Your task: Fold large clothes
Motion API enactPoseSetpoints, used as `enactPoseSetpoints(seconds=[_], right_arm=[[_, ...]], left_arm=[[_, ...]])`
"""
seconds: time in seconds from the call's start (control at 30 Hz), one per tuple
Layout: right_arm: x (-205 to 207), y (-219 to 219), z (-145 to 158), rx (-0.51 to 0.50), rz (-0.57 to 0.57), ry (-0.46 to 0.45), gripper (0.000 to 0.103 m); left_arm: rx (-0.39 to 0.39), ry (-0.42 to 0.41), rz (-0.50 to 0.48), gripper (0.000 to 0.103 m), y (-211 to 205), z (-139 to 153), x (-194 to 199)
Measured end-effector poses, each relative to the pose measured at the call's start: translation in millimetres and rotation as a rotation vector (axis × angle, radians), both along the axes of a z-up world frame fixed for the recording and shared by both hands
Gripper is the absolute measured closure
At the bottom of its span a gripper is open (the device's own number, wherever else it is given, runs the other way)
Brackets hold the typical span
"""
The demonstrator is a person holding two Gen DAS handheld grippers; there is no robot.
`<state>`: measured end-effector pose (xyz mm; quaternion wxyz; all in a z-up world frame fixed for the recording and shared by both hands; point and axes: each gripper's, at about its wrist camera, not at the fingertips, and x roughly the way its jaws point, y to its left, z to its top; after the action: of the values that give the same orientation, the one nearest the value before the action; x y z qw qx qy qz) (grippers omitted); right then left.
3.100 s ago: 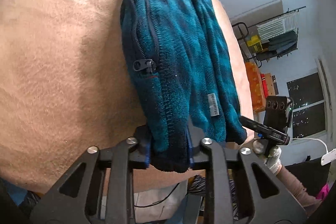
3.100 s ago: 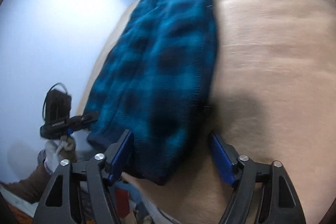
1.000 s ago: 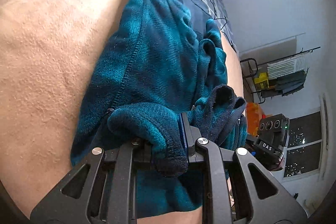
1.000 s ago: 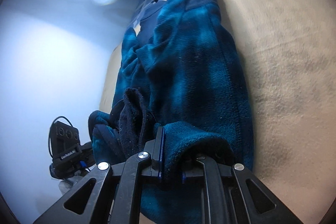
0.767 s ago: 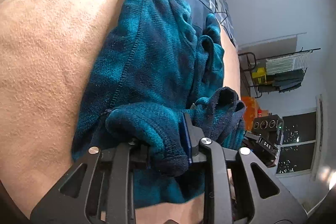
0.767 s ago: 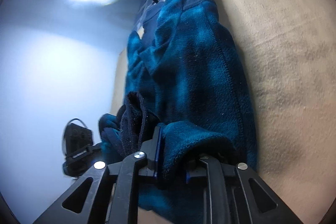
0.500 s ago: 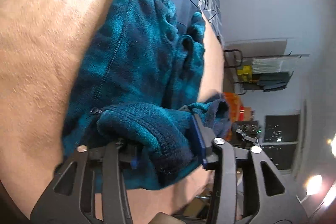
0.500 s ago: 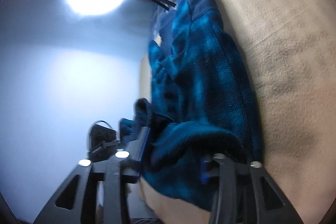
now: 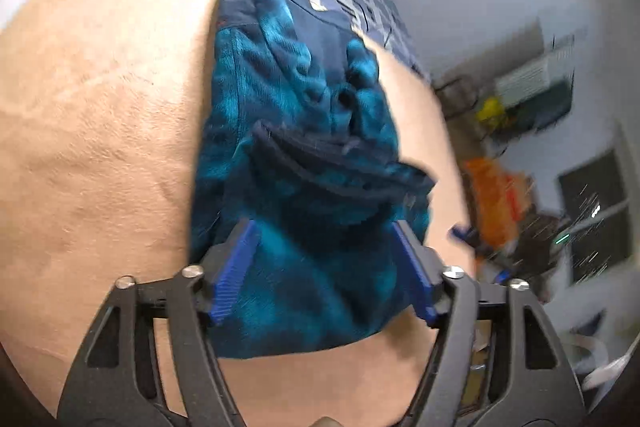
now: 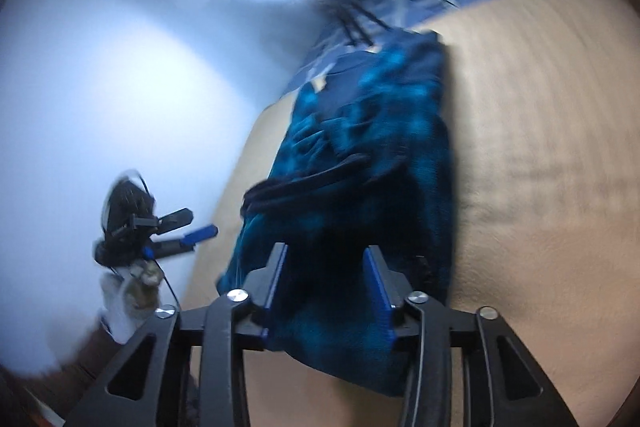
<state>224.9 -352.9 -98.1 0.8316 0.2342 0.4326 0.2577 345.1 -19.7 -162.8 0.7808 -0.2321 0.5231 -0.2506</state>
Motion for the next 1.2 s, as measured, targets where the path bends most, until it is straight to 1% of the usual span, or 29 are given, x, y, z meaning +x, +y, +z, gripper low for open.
enactPoseSetpoints(seconds=[0.03,0.07,0.13,0.2,0.23,0.27,0.33,0.37,0.4,0.43,0.47,0.5,0.57,0.63,0.7,0.77,0.83,0.9,0.97,1.03,1.1,1.2], right_arm=[[-1.7,9.5,2.5,-0.038,0.023,-0.031,0.066],[-5.7,24.4,7.6,-0.087,0.065,-0.075,0.067],[-6.4,49.1,12.3,-0.135,0.131,-0.125,0.067],[-4.6,68.2,13.4,-0.165,0.174,-0.159,0.067],[1.1,79.0,10.6,-0.182,0.195,-0.162,0.067],[2.6,83.5,8.5,-0.192,0.205,-0.161,0.067],[19.0,96.9,-4.0,-0.240,0.203,-0.150,0.068],[21.7,99.4,-7.3,-0.273,0.200,-0.147,0.071],[31.0,104.3,-18.0,-0.349,0.185,-0.137,0.071],[41.2,106.8,-31.2,-0.420,0.157,-0.105,0.071],[44.5,107.5,-36.5,-0.449,0.143,-0.081,0.072],[51.2,104.1,-49.1,-0.468,0.121,-0.044,0.072],[55.3,94.9,-57.8,-0.414,0.093,-0.019,0.072],[53.8,93.6,-52.7,-0.418,0.100,-0.017,0.072],[46.2,87.9,-39.3,-0.398,0.114,-0.032,0.072],[39.4,72.1,-25.0,-0.358,0.086,-0.060,0.072],[32.7,49.0,-7.5,-0.315,0.046,-0.094,0.072],[31.3,36.3,5.9,-0.324,0.022,-0.117,0.069],[34.3,25.6,16.8,-0.345,-0.005,-0.142,0.069],[44.5,12.2,28.1,-0.339,-0.049,-0.166,0.069],[59.3,6.1,33.3,-0.332,-0.068,-0.163,0.070],[88.6,3.8,35.3,-0.347,-0.072,-0.156,0.074]], left_arm=[[0.039,-0.019,-0.015,0.045,-6.5,-0.9,-3.0],[0.054,-0.030,-0.028,0.046,-6.3,-2.6,-5.9],[0.084,-0.048,-0.057,0.049,-18.1,-7.5,-6.3],[0.123,-0.068,-0.077,0.049,-31.3,-12.8,-2.4],[0.150,-0.088,-0.082,0.049,-36.4,-14.8,-0.4],[0.202,-0.118,-0.080,0.049,-43.6,-17.8,3.7],[0.261,-0.132,-0.059,0.049,-50.4,-27.9,13.3],[0.303,-0.127,-0.027,0.049,-52.2,-38.0,20.9],[0.340,-0.121,0.000,0.050,-52.0,-47.3,26.0],[0.364,-0.108,0.018,0.058,-50.3,-59.0,30.8],[0.367,-0.103,0.033,0.060,-46.9,-65.0,31.8],[0.348,-0.114,0.045,0.060,-43.5,-68.1,32.1],[0.344,-0.119,0.040,0.060,-42.6,-67.6,32.7],[0.342,-0.130,0.017,0.060,-40.6,-60.7,29.9],[0.327,-0.138,0.002,0.060,-35.8,-51.2,25.7],[0.296,-0.142,-0.001,0.060,-25.8,-36.8,20.6],[0.275,-0.168,-0.005,0.060,-17.1,-19.4,20.7],[0.268,-0.201,-0.010,0.060,-10.5,-1.6,26.4],[0.280,-0.238,0.003,0.060,-4.2,14.9,38.1],[0.278,-0.259,0.019,0.060,1.2,26.2,52.0],[0.268,-0.261,0.027,0.060,4.4,34.2,71.8],[0.266,-0.257,0.030,0.060,4.2,35.9,104.7]])
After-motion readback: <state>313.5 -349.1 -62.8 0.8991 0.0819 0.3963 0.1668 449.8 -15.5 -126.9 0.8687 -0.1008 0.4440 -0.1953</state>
